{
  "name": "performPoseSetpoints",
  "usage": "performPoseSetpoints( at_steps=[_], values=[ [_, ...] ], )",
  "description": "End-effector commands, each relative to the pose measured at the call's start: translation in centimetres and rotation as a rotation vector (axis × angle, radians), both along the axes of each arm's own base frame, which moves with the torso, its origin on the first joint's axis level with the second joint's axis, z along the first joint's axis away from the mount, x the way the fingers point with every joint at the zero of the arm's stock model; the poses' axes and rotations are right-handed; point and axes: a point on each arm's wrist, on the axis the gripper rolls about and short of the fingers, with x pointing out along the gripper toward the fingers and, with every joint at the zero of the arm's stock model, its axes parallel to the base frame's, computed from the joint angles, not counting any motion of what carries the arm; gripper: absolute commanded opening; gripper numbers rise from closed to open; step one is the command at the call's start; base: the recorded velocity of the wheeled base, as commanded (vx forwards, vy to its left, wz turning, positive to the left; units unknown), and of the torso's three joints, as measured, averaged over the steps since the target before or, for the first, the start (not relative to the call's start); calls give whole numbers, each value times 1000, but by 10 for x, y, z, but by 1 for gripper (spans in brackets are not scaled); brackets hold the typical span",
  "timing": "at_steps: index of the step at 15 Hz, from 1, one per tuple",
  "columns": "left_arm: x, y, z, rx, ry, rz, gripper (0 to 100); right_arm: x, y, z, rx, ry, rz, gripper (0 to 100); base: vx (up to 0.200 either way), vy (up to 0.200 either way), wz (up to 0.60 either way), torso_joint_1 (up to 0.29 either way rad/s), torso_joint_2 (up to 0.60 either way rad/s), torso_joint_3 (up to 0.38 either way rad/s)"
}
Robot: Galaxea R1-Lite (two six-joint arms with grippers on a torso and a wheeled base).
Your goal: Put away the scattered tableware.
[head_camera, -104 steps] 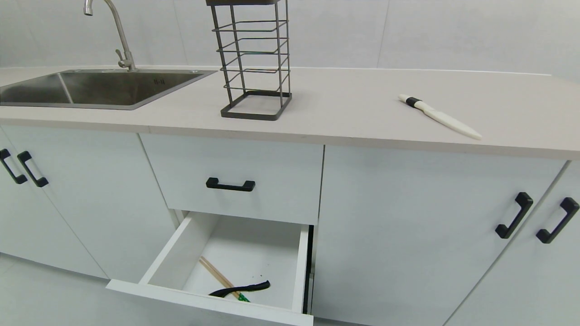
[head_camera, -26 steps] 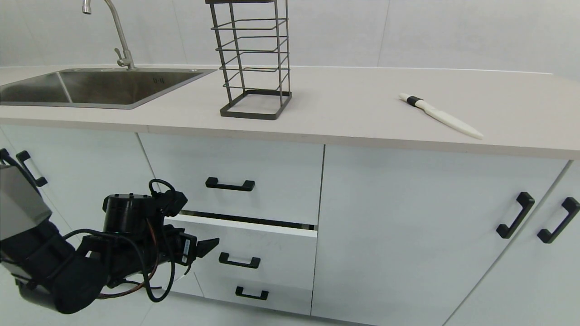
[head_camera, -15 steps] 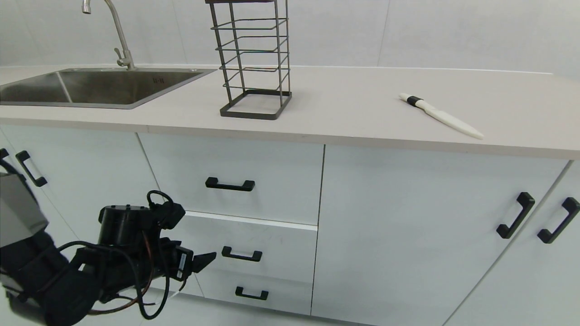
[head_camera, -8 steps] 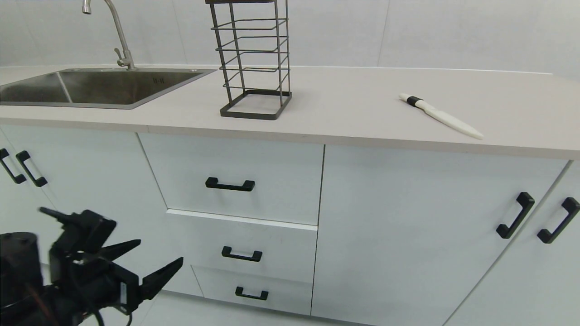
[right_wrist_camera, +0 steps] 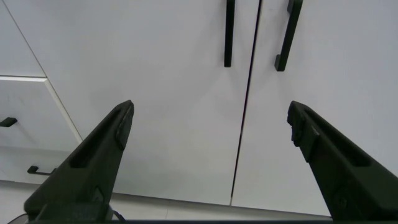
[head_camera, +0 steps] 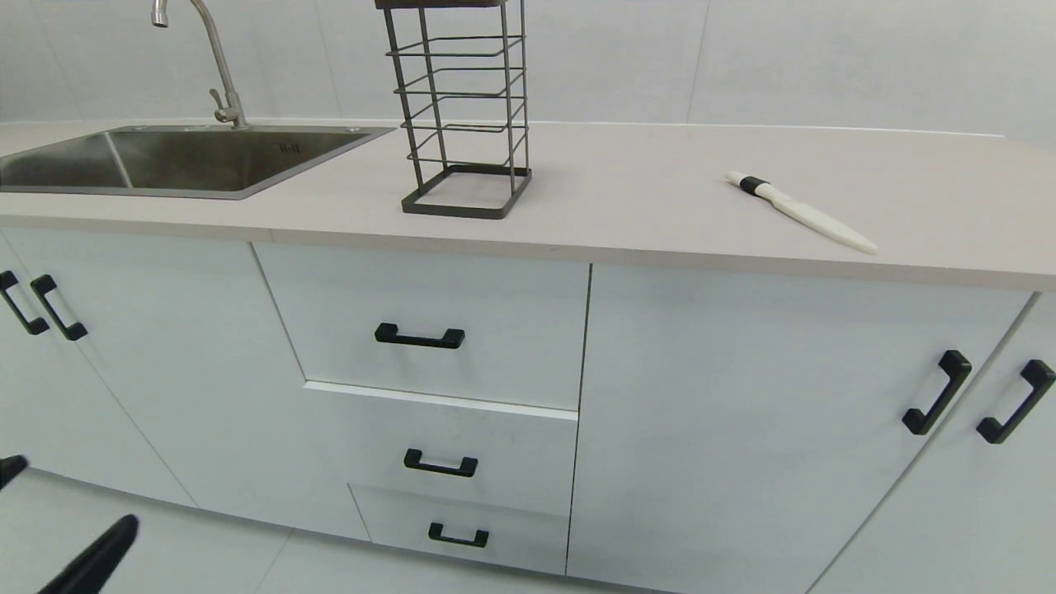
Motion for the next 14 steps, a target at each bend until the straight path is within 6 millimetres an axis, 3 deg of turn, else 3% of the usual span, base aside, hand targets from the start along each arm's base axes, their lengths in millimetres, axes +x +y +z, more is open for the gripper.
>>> performPoseSetpoints(
  at_steps=[1, 5, 6, 10, 14],
  values=[
    [-33, 3, -1, -5, -167, 66, 100, 0, 0, 0, 0, 2, 0, 100, 0, 0, 0, 0, 0, 0],
    [-34, 3, -23, 56, -158, 65, 100, 0, 0, 0, 0, 2, 0, 100, 0, 0, 0, 0, 0, 0],
    [-35, 3, -45, 99, -151, 72, 100, 0, 0, 0, 0, 2, 0, 100, 0, 0, 0, 0, 0, 0],
    [-45, 2, -72, 116, -58, 118, 100, 0, 0, 0, 0, 2, 0, 100, 0, 0, 0, 0, 0, 0],
    [-44, 3, -75, 68, -19, 164, 100, 0, 0, 0, 0, 2, 0, 100, 0, 0, 0, 0, 0, 0]
  ],
)
